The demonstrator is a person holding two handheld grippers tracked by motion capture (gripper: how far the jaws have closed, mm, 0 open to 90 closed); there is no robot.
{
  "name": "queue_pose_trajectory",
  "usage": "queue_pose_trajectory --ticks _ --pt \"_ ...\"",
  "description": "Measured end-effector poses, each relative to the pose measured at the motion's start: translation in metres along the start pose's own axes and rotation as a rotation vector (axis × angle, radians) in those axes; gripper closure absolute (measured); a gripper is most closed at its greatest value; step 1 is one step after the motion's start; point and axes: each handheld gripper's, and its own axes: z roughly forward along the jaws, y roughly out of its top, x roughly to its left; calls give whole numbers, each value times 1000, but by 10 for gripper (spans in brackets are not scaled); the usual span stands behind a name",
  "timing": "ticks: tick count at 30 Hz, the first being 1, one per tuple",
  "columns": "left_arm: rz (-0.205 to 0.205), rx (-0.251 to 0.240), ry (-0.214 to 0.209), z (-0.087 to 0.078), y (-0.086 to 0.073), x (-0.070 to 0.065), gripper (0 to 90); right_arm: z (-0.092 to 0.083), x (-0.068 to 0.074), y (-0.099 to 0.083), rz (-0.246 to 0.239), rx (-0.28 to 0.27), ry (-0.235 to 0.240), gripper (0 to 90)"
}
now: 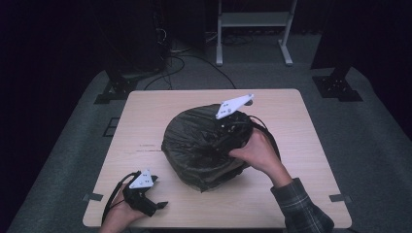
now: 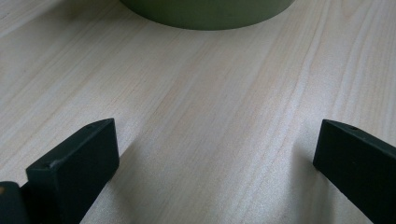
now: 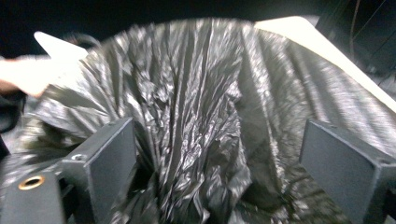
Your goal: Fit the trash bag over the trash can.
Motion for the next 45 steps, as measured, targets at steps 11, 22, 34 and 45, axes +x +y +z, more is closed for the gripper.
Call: queue_pose_trajectory --ticks 11,22,34,45 --pt "2 0 -2 0 0 0 0 37 -1 13 -42 333 6 120" --pt "4 -1 -7 0 0 0 0 59 -1 9 -59 600 4 119" --pt "8 0 -10 0 0 0 0 32 5 48 -72 342 10 113" --pt "13 3 -14 0 0 0 0 83 -5 67 -60 298 50 113"
